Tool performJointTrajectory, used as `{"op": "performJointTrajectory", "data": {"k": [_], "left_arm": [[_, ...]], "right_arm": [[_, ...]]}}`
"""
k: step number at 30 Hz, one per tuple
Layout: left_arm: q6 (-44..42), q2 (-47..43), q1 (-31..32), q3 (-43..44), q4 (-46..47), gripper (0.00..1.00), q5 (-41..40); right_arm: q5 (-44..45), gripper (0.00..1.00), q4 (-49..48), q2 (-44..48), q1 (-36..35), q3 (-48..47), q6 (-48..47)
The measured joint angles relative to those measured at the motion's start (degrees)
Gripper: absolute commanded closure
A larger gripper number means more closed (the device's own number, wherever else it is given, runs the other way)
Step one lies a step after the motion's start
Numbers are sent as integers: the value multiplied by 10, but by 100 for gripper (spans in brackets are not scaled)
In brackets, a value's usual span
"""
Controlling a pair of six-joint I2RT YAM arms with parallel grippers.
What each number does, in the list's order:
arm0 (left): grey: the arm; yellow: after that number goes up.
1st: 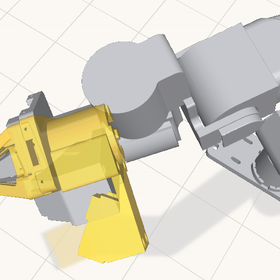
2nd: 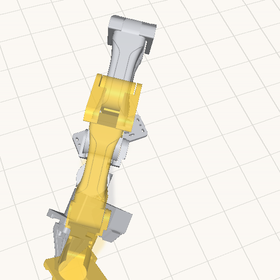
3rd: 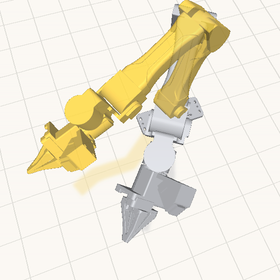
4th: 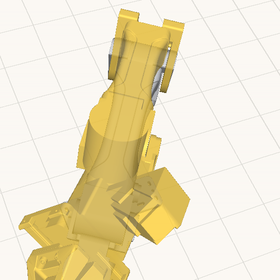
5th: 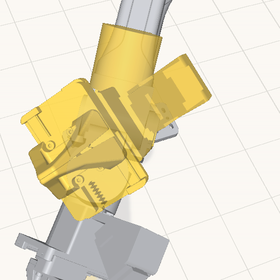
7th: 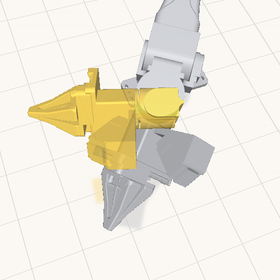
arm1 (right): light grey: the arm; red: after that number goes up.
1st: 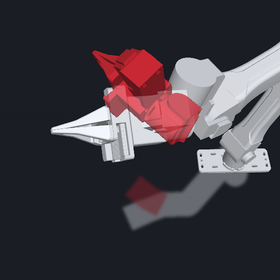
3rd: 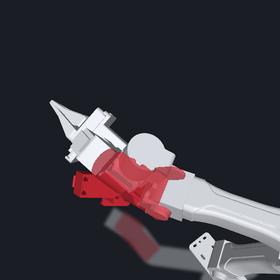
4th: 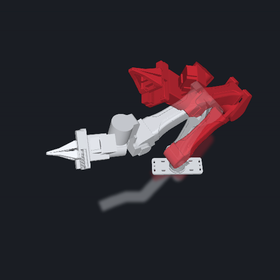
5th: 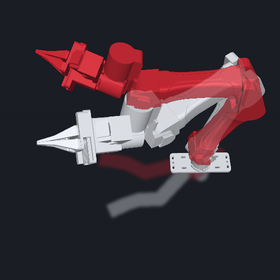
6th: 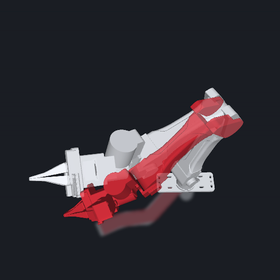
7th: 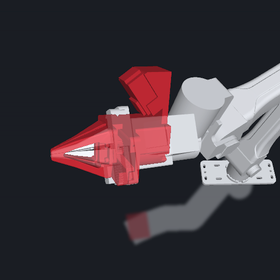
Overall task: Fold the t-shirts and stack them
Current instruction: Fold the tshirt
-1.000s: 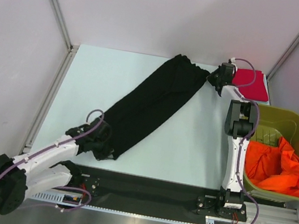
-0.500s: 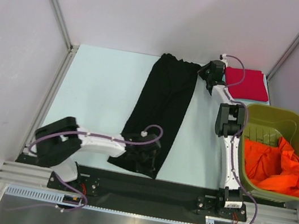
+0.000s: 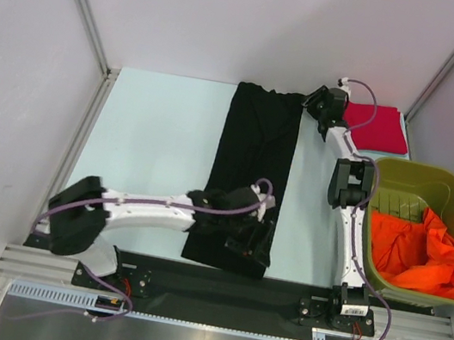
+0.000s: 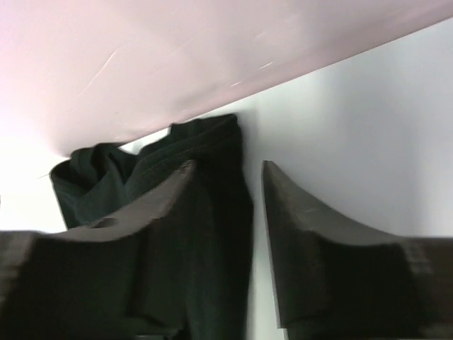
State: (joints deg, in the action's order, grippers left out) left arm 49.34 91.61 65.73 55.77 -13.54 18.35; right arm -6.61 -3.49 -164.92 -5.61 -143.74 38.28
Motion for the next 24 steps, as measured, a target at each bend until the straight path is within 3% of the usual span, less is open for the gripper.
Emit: {"op": "performJointTrajectory", "data": {"k": [3, 7, 10, 13, 19, 24], "left_arm": [[-38, -75, -50, 0, -50, 23, -4], [-106, -186, -217, -1, -90, 23, -8], [-139, -209, -346, 2, -92, 24, -3], [-160, -190, -427, 3, -87, 25, 5], [-179, -144, -455, -13, -91, 24, 18], [-173, -154, -459, -111, -81, 28, 34]], "right_arm": [[-8, 47, 29, 16, 14, 8, -20], [-33, 45, 66, 45, 33, 32, -47], [-58, 48, 71, 64, 42, 59, -58], [-90, 50, 74, 67, 42, 62, -62], [-137, 46, 92, 69, 23, 67, -78], [-142, 38, 130, 93, 4, 85, -97]]}}
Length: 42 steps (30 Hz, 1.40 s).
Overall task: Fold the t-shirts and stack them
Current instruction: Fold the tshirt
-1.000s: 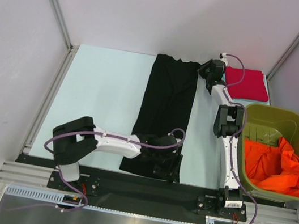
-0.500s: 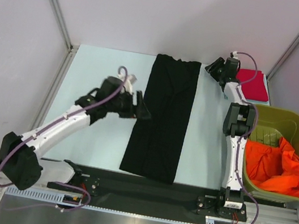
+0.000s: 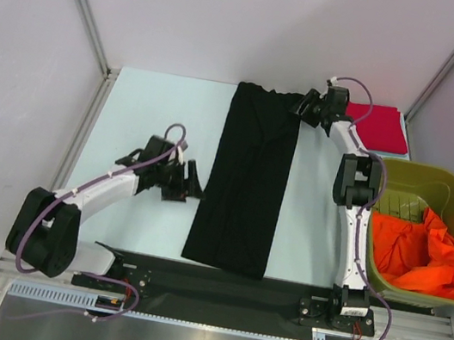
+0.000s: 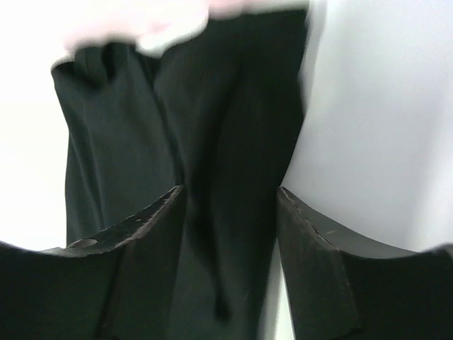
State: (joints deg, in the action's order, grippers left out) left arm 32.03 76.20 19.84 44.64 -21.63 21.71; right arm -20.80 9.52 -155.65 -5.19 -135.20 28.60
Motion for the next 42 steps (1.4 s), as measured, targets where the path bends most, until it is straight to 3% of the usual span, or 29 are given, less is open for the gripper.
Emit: {"op": "performJointTrajectory", "data": {"k": [8, 13, 19, 23, 26, 30, 34, 37, 42], "left_arm": [[33, -60, 0, -124, -19, 32, 5], [50, -66, 1, -164, -12, 34, 27], [55, -57, 21, -168, -10, 37, 42], [59, -48, 63, -160, -25, 45, 29], [70, -46, 106, -146, -57, 43, -10], [90, -58, 159, -139, -82, 42, -53], [101, -62, 171, -139, -97, 42, -77], [102, -61, 172, -136, -100, 43, -85], [105, -57, 172, -135, -101, 46, -90]], "right_arm": [[43, 34, 168, 163, -26, 154, -35], [74, 30, 239, 370, -50, 386, -50], [57, 30, 274, 624, -127, 670, -61], [47, 36, 310, 748, -189, 808, -43], [40, 35, 334, 819, -217, 868, -9], [38, 35, 334, 873, -291, 901, 68], [36, 37, 327, 875, -350, 921, 108], [42, 48, 326, 872, -375, 934, 135], [56, 55, 319, 834, -418, 934, 164]]}}
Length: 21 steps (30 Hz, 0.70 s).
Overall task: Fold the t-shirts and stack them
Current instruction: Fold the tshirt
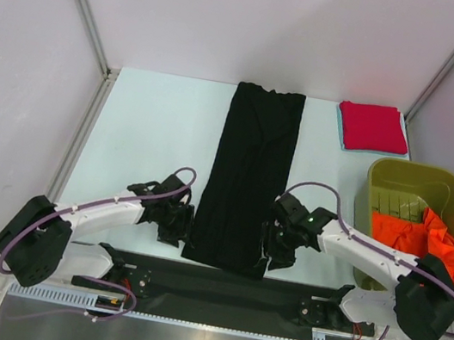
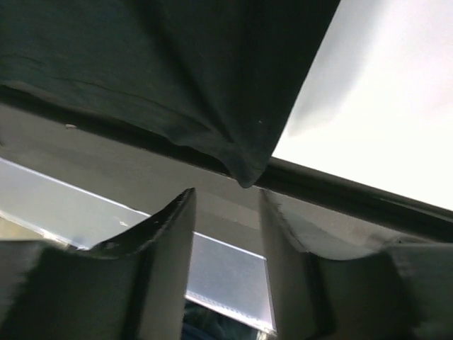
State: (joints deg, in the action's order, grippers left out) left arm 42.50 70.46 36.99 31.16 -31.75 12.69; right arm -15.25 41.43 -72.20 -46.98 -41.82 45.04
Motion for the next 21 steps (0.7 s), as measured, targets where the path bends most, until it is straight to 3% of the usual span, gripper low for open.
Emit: {"op": "performJointTrajectory", "data": {"k": [4, 11, 21], "left_arm": [[-1, 12, 0, 7, -3, 49, -2], [-2, 31, 0, 17, -1, 51, 2], [-5, 33, 13, 16, 5, 53, 5]], "right_arm": [[9, 61, -2, -30, -25, 0, 15], [15, 55, -10, -41, -32, 0, 26], [21, 54, -17, -55, -32, 3, 30]]}}
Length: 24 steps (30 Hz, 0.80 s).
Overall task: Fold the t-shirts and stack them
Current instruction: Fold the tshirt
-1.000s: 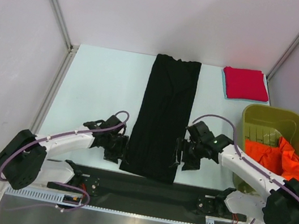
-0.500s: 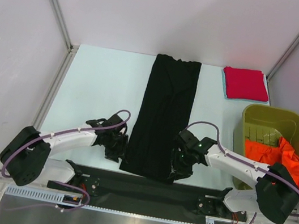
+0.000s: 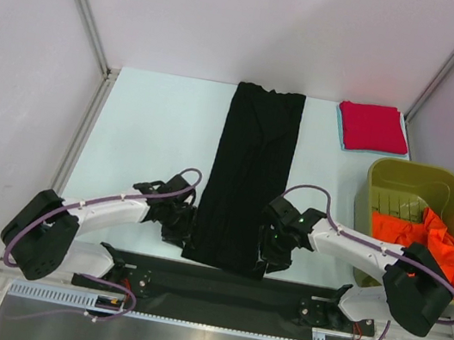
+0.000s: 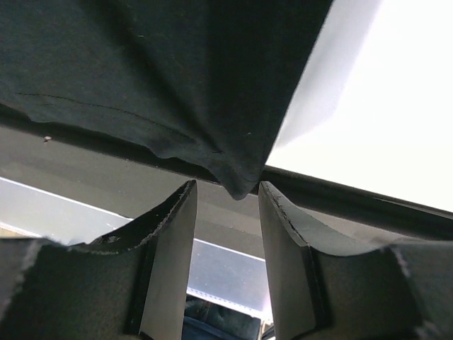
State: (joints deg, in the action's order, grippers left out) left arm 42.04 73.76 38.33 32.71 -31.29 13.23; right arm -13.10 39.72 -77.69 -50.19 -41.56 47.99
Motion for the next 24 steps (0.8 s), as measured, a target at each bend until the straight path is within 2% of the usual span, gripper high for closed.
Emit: {"op": "performJointTrajectory", "data": {"k": [10, 13, 15, 16, 19, 20, 21, 22, 24], "left_arm": [[10, 1, 23, -7, 20, 57, 11], [13, 1, 23, -10, 24, 62, 12], [16, 1, 23, -12, 26, 69, 12], [17, 2, 24, -13, 28, 71, 11], [21, 2, 24, -18, 34, 87, 11], [21, 2, 24, -20, 36, 96, 11], [22, 2, 24, -21, 38, 100, 11], [23, 1, 24, -22, 40, 100, 13], [24, -2, 24, -25, 43, 100, 13]], "right_arm": [[8, 55, -21, -18, 0, 12, 0], [9, 56, -27, -19, 1, 16, -2], [9, 59, -34, -21, 2, 20, -2], [9, 63, -37, -23, 4, 23, -2], [9, 78, -41, -23, 9, 31, -5], [9, 85, -41, -22, 10, 35, -5], [11, 89, -42, -19, 13, 41, -5], [10, 99, -42, -13, 15, 46, -4], [11, 100, -46, 16, 24, 64, -3]]}}
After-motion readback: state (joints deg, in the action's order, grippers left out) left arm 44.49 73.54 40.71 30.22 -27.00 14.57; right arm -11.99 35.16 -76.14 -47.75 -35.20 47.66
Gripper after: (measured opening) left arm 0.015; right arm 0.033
